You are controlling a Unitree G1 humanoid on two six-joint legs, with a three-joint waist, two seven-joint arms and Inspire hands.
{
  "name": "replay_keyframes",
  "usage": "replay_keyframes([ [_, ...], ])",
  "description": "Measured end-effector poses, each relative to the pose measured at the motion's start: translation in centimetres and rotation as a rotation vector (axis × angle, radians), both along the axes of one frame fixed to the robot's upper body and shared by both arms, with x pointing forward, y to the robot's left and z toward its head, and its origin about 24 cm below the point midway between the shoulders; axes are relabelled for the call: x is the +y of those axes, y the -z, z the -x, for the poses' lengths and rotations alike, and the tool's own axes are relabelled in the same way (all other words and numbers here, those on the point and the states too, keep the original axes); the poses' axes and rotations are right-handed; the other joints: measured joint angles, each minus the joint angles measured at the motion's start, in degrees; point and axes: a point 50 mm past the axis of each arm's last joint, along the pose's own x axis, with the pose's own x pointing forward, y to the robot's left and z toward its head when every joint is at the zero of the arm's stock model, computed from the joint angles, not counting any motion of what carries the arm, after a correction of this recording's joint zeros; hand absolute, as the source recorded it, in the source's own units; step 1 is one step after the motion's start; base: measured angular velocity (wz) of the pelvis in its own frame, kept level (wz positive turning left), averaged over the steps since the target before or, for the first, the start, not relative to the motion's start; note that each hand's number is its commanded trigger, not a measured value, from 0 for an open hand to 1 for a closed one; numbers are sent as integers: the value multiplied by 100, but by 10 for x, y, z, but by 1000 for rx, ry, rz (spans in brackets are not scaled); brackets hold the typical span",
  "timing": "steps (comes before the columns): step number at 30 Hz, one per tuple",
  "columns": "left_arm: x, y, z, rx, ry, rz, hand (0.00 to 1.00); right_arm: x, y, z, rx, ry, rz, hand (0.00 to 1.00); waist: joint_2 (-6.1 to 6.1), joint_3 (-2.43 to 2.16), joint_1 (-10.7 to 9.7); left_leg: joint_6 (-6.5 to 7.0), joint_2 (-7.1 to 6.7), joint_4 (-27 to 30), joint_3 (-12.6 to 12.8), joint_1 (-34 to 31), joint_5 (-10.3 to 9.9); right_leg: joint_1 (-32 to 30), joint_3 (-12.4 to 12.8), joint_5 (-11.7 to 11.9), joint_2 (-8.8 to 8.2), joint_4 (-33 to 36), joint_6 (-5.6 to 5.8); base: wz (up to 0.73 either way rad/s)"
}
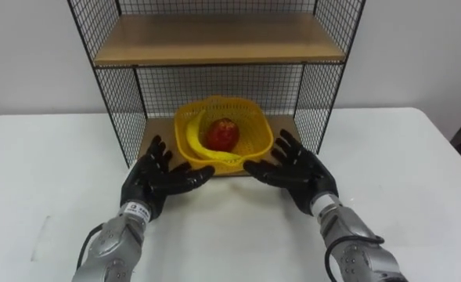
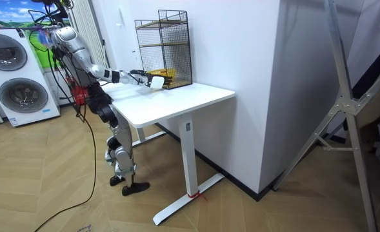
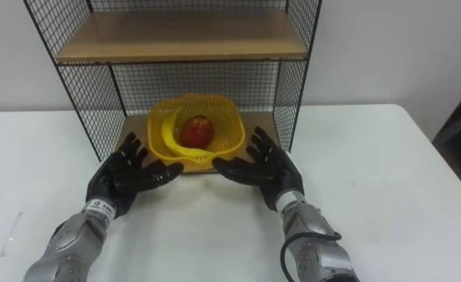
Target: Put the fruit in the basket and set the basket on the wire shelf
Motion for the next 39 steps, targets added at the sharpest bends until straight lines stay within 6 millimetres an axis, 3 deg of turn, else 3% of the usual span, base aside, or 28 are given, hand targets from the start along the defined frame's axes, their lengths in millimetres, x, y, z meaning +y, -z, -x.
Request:
replay_keyframes([
  [14, -2, -8, 2, -10, 29, -13, 0, -5, -7, 2, -31, -5, -6, 0, -20, 4, 12, 7, 0, 0, -2, -11, 8, -13, 0, 0, -1, 2, -1, 0],
  [23, 9, -19, 17, -55, 8, -55, 0, -17, -13, 10, -71, -24, 27, 0, -19, 2, 1, 7, 1, -1, 1, -35, 8, -44, 5, -1, -2, 8, 0, 0],
  [31, 12, -39, 18, -148, 26, -98, 0, -17, -22, 20, -123, -41, 70, 0, -39, -4, -2, 3, 1, -4, -8, -97, 20, -92, -59, 5, -18, 3, -9, 1],
  [39, 17, -29, 34, -108, 40, -106, 0, -21, -24, 37, -133, -18, 58, 0, -67, 2, -2, -22, 1, -2, -5, -128, 0, -130, -54, -8, -22, 8, -2, 0],
])
